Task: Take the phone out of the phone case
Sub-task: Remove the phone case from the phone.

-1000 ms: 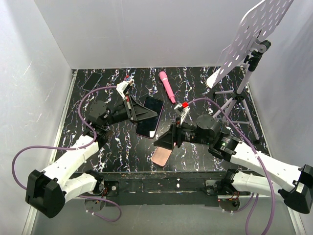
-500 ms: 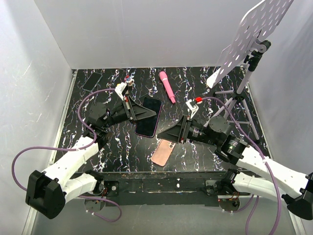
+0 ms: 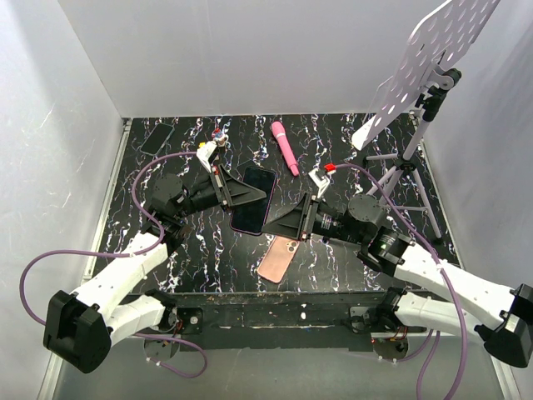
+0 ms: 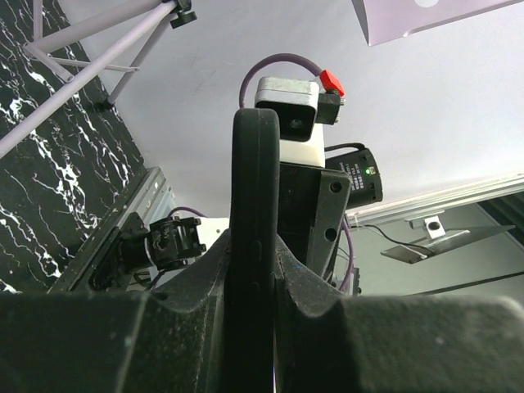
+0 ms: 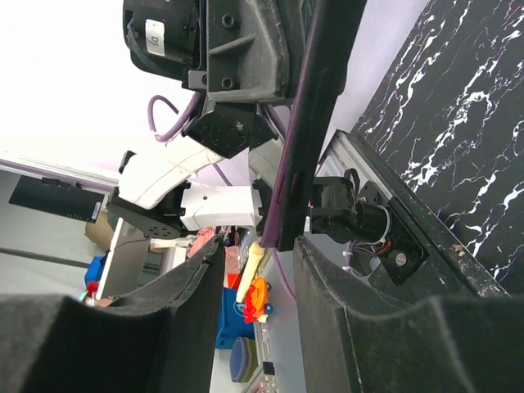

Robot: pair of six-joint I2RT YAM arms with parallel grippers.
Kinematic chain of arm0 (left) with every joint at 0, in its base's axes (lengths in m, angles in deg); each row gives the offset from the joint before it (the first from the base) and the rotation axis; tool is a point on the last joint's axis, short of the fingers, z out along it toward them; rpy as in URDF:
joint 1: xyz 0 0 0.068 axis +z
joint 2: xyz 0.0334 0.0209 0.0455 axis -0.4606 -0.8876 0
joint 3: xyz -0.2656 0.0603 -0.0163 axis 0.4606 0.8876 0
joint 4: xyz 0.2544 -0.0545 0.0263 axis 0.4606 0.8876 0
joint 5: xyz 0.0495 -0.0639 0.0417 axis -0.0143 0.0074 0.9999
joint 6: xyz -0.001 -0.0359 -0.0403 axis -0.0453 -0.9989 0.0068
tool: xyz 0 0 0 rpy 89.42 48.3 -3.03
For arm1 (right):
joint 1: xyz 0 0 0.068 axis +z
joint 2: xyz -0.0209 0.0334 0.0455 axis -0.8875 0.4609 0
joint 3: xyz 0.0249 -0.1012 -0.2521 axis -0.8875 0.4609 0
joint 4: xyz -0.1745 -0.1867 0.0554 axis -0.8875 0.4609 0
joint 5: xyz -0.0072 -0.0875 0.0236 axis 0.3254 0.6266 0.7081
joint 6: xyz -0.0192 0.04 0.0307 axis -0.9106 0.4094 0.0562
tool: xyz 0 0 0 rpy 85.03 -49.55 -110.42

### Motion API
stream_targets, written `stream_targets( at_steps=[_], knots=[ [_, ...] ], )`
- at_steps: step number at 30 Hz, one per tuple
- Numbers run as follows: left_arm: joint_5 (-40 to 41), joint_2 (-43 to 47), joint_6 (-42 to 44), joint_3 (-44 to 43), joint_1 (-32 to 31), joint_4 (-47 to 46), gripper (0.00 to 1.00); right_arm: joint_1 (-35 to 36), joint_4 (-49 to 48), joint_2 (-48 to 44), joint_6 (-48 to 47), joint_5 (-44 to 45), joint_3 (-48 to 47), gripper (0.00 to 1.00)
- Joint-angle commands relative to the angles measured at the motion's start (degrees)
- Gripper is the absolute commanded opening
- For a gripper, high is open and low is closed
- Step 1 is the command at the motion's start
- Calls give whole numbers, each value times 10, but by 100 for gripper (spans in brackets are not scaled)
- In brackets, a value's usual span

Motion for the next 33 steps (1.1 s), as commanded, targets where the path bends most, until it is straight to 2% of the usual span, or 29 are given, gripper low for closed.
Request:
stream_targets(
  at_steps=[1,28,33],
  knots=[
    [14,20,17,-15,3,-3,0,0,-11,-27,-10,2,-20,45],
    [2,17,-12,-7,3,-40,0,0,-29,38,-12,-2,-37,44],
    [6,19,11,-10,3,-2,0,5,0,18,-29,0,-56,43]
  ],
)
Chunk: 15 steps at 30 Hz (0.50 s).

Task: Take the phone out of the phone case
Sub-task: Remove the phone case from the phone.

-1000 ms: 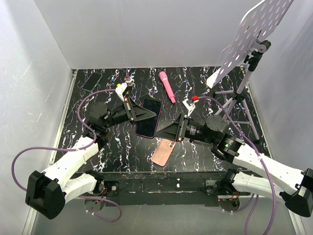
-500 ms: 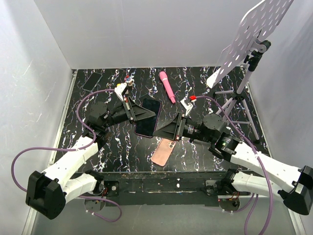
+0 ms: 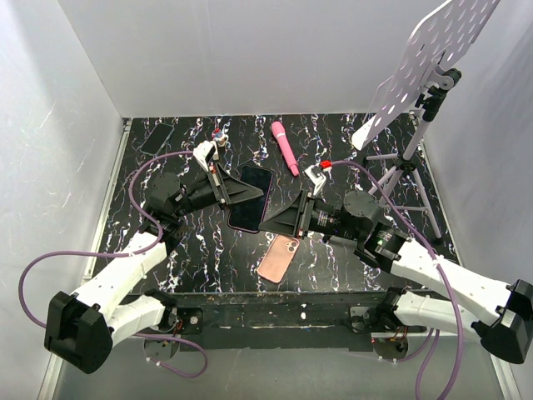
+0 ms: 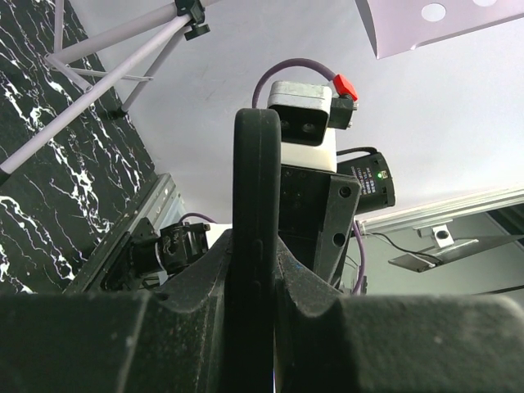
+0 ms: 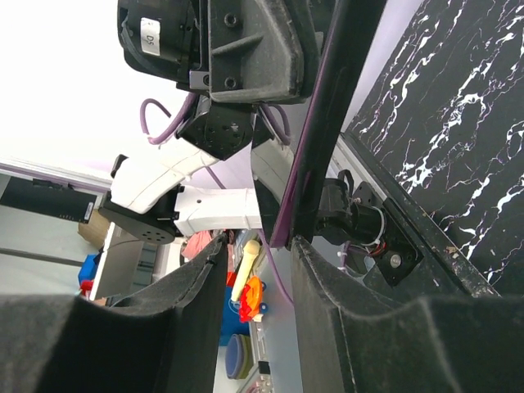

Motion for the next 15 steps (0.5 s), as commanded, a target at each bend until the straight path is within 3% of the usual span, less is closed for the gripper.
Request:
stream_targets(
  at_steps=[1,15],
  knots=[
    [9,17,-2,-10,-12,-8,0,9,1,-13,-24,10,-39,43],
    [9,8,-13,-14,-12,-7,0,13,-17,1,-21,11,-29,43]
  ],
)
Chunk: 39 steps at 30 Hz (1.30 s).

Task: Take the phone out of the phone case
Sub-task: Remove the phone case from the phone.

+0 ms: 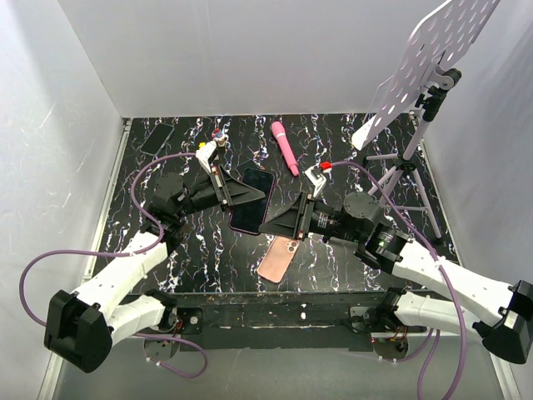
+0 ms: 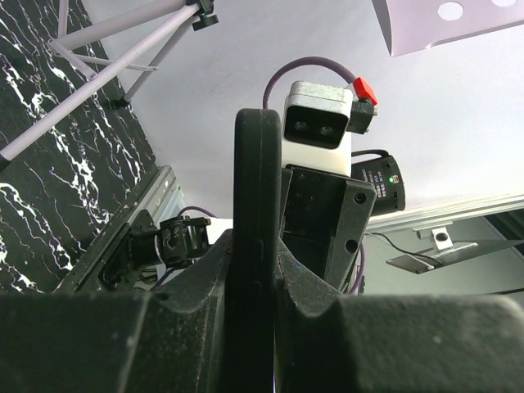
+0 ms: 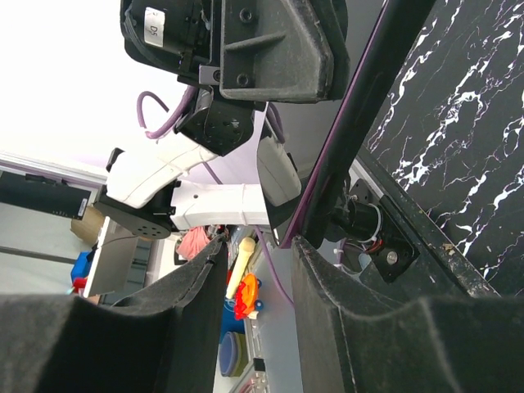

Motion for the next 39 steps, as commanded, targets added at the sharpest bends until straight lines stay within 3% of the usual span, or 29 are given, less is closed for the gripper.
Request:
stream_targets(
  at_steps=[1,6,11,14,17,20,22,23,25,26,28,29,30,34,37,39],
  knots=[
    [7,12,-12,-14,-4,-25,0,3,-36,13,-5,4,-22,43],
    [9,11,-23,-11,-4,-38,0,3,-45,31,3,10,-16,43],
    [14,2,-112,22,-4,-142,0,3,-27,61,5,50,-8,43],
    [16,-2,-152,35,-4,-184,0,1,-66,80,15,61,7,42],
    [24,11,-142,41,-12,-164,0,-4,-105,97,22,60,4,40],
    [35,24,-108,44,-34,-134,0,-11,-141,111,23,49,-8,34],
    [25,30,-74,42,-39,-117,0,-18,-146,111,24,39,-16,20],
    [15,37,-55,42,-38,-91,3,-22,-145,103,25,33,-16,11],
    [1,54,-9,41,-29,-46,38,-28,-131,80,31,28,-10,1],
    [-4,64,17,40,-25,-19,55,-30,-120,64,37,29,-5,1],
    [-7,81,67,33,-18,36,74,-35,-104,28,51,31,12,1],
    [-7,86,97,23,-16,68,92,-40,-101,8,59,31,23,1],
    [-9,89,122,13,-15,94,98,-44,-101,-10,67,28,34,1],
    [-19,89,199,-23,-14,159,98,-71,-106,-89,103,14,79,1],
    [-24,82,224,-26,-14,164,92,-89,-95,-140,119,9,102,1],
    [-42,73,212,-16,-14,123,83,-97,-89,-172,130,8,109,1]
  ],
)
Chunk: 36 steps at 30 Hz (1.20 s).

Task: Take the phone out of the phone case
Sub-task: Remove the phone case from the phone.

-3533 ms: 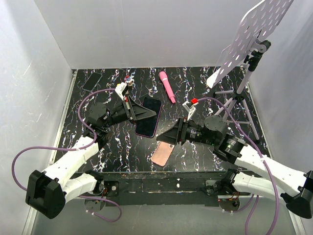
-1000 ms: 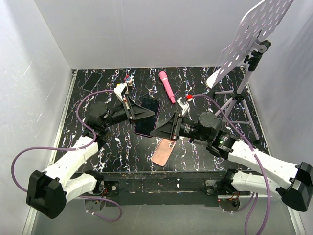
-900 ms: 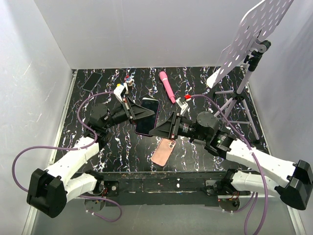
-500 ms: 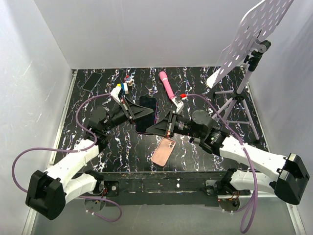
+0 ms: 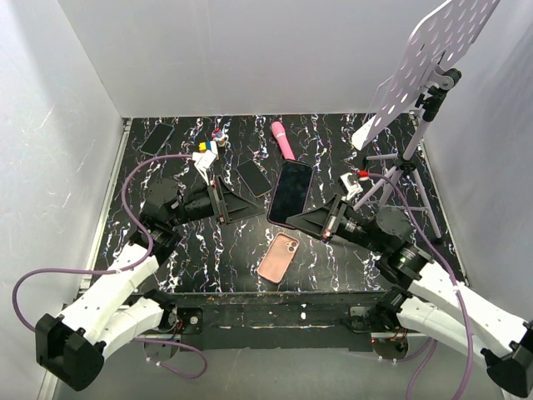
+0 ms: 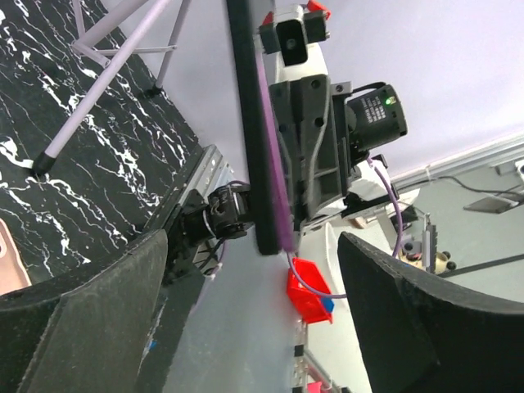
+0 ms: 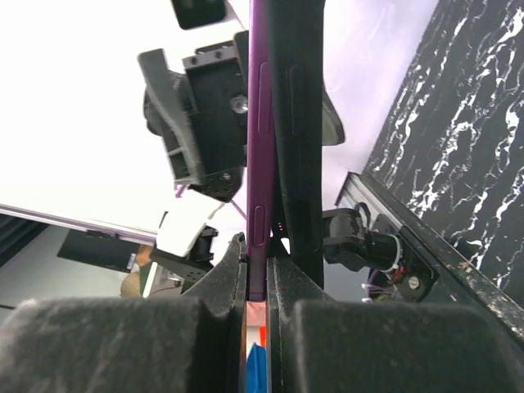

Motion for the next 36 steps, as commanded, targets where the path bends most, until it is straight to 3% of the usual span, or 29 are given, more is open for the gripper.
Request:
stream_targets(
  at_steps=[1,3,5,12,18,22,36],
  knots=[
    [-44,-14,32,3,2,-26,78,-18,-41,-64,36,-3,4,1],
    [-66,-29,-12,24,-1,-96,68,-21,-42,-76,42,-4,5,1],
    [-78,-41,-49,37,-5,-161,65,-24,-43,-84,47,-6,3,1],
    [-82,-59,-53,27,-39,-185,78,-26,-76,-69,63,-15,6,1],
    [-77,-58,-46,31,-41,-173,80,-28,-101,-62,75,-20,15,1],
    [-71,-70,-47,30,-44,-178,65,-28,-134,-50,91,-30,21,1],
    [-66,-89,-34,33,-44,-171,46,-28,-169,-44,109,-40,26,1]
  ],
)
